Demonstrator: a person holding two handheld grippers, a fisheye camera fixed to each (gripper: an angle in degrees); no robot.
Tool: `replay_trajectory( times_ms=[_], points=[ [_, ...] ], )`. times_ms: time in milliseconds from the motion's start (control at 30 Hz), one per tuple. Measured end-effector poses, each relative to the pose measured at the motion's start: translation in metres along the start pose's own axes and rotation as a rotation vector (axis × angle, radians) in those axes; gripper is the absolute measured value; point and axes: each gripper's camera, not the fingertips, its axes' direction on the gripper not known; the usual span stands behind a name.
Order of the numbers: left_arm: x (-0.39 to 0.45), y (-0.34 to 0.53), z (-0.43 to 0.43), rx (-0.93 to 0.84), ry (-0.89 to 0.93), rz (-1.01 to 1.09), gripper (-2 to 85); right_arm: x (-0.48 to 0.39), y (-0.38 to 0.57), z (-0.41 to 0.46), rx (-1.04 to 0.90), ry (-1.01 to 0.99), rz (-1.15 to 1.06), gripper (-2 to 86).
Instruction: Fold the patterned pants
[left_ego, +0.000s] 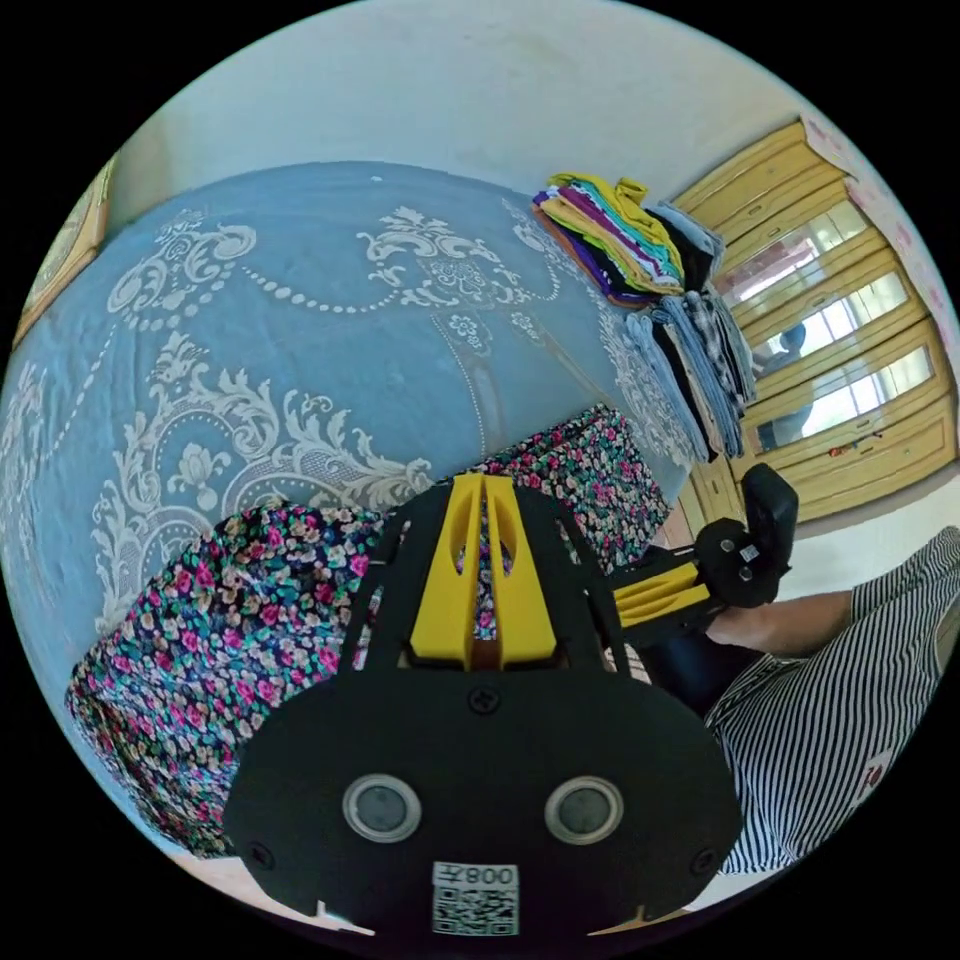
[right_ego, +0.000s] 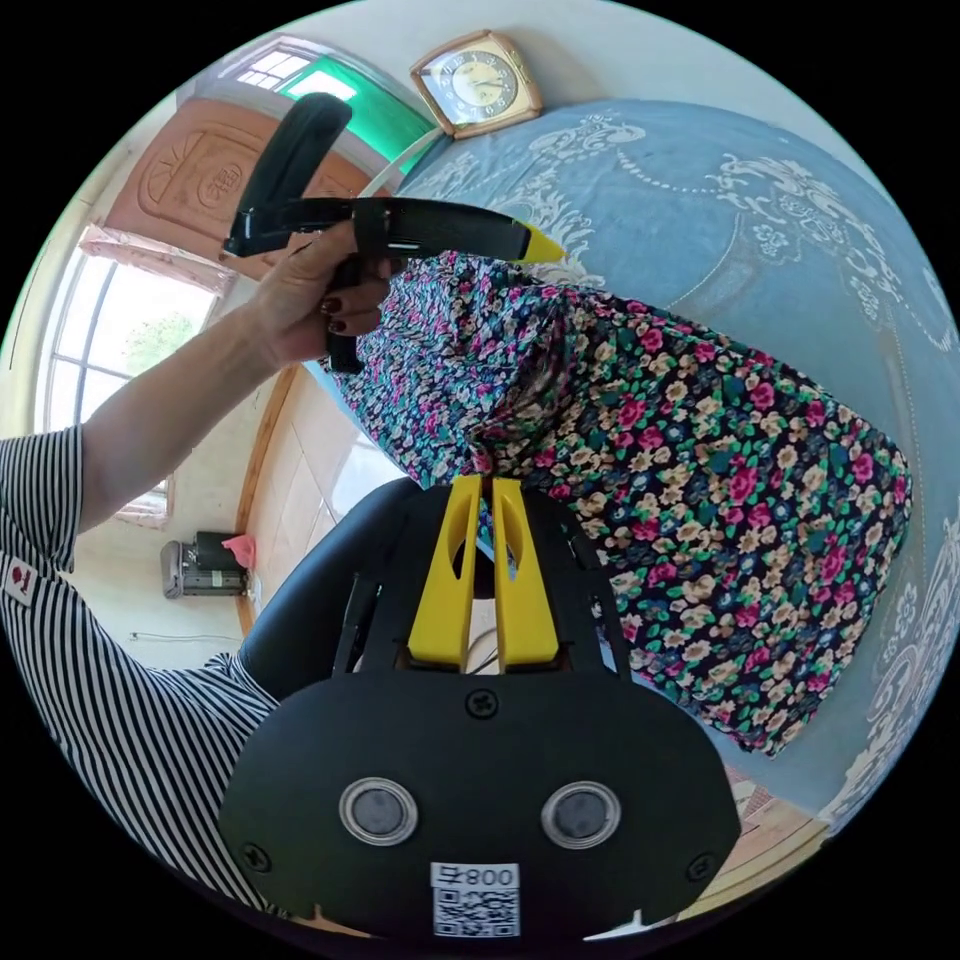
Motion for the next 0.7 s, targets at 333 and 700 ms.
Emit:
replay_trajectory(
  times_ms=[333, 700],
  points=[
    [-0.012, 0.041, 0.031, -0.153, -0.059, 0.019, 0.1, 0.008, -0.034, -0.003, 0.023, -0.045, 0.015, 1.4],
    [-0.018, 0.075, 0.042, -0.239, -0.109, 0.025, 0.1, 0.039, -0.062, 0.004, 0.009, -0.104, 0.082, 0.2]
  ],
)
